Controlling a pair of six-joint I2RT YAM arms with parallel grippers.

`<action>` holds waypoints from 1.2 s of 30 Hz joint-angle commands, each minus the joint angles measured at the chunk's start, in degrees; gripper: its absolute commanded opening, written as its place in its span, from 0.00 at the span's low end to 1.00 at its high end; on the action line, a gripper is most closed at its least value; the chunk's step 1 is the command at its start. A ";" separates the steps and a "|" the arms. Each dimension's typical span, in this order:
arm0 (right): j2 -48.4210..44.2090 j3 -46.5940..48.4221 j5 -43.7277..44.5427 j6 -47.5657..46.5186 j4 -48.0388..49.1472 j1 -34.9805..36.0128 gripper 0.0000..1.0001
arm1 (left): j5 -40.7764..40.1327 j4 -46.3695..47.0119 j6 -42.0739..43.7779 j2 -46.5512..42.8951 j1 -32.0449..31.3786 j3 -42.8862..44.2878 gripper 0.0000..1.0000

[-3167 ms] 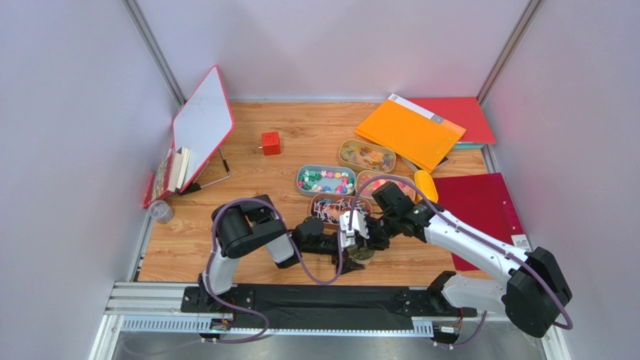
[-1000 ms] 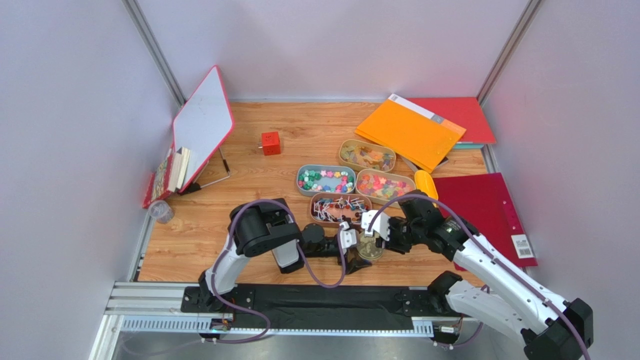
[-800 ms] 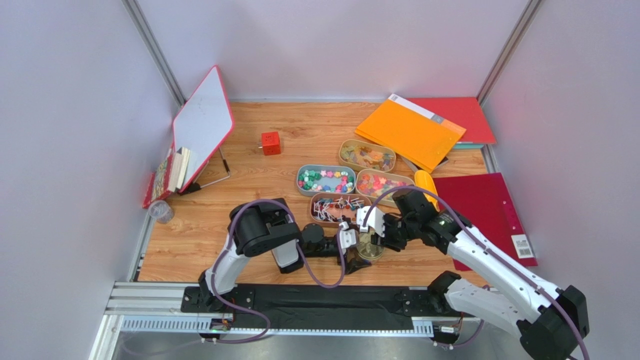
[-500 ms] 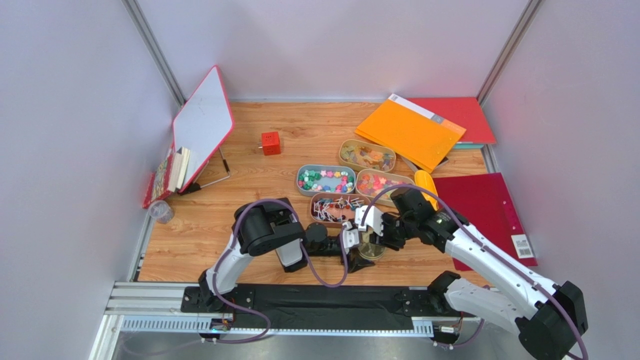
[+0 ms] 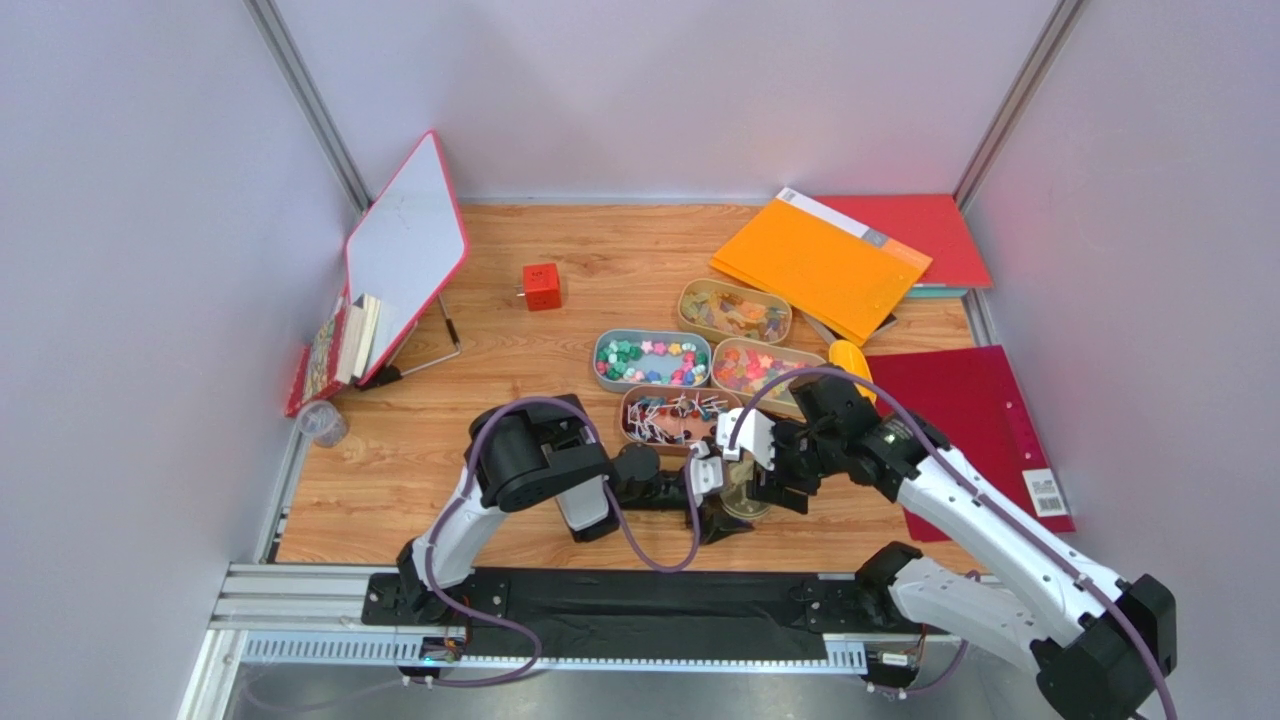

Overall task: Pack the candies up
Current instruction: Screw the bottle lid onto the packing bottle.

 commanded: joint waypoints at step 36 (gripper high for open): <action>26.30 14.71 -11.57 -19.58 -12.90 -7.60 0.81 | -2.78 -24.29 3.29 5.77 -0.32 0.35 0.00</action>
